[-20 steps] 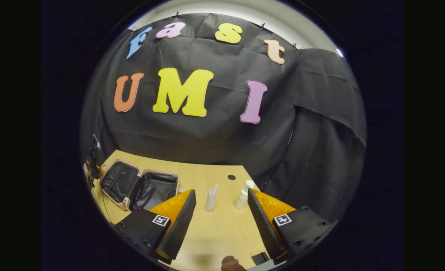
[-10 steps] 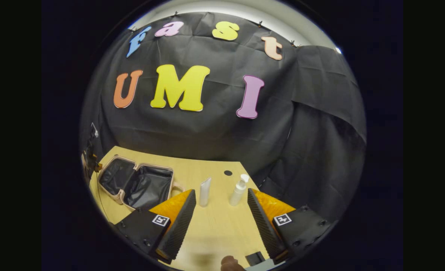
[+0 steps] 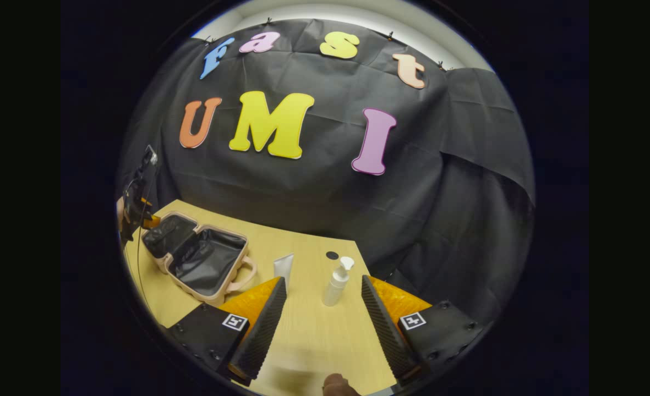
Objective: First open the suitcase, pack the skin care products into it, and then close the suitcase.
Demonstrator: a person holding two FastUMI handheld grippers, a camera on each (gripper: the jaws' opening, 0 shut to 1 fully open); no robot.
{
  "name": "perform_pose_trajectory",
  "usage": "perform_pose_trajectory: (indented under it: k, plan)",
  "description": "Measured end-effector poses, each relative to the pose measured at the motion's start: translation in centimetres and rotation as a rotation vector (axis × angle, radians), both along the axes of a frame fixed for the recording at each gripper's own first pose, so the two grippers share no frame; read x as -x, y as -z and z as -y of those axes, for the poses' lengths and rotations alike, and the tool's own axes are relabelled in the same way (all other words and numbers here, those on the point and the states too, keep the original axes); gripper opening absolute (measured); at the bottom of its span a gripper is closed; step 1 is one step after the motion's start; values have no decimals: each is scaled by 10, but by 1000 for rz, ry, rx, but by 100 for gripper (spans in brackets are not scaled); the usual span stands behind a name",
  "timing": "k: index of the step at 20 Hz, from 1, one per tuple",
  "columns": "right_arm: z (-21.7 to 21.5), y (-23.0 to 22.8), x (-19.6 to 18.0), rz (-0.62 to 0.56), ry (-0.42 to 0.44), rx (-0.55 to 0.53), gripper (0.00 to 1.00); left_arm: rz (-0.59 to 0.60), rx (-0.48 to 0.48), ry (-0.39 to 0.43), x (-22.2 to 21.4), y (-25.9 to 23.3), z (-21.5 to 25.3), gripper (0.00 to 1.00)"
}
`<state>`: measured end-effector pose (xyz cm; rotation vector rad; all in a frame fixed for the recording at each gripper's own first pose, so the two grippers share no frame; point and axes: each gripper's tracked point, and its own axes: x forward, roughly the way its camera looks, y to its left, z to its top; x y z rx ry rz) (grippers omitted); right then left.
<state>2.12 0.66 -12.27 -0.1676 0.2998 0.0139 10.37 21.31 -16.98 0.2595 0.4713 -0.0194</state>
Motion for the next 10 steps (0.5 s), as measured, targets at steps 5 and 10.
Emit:
perform_pose_trajectory:
  k: [5,10]
  plan:
    - [44,17,-12,-28,-39,-12,81,-31,46,79,-1,5,113,99]
    - [88,31,-28,-61,-56,-48,81,-31,147,165,4,7,226,99]
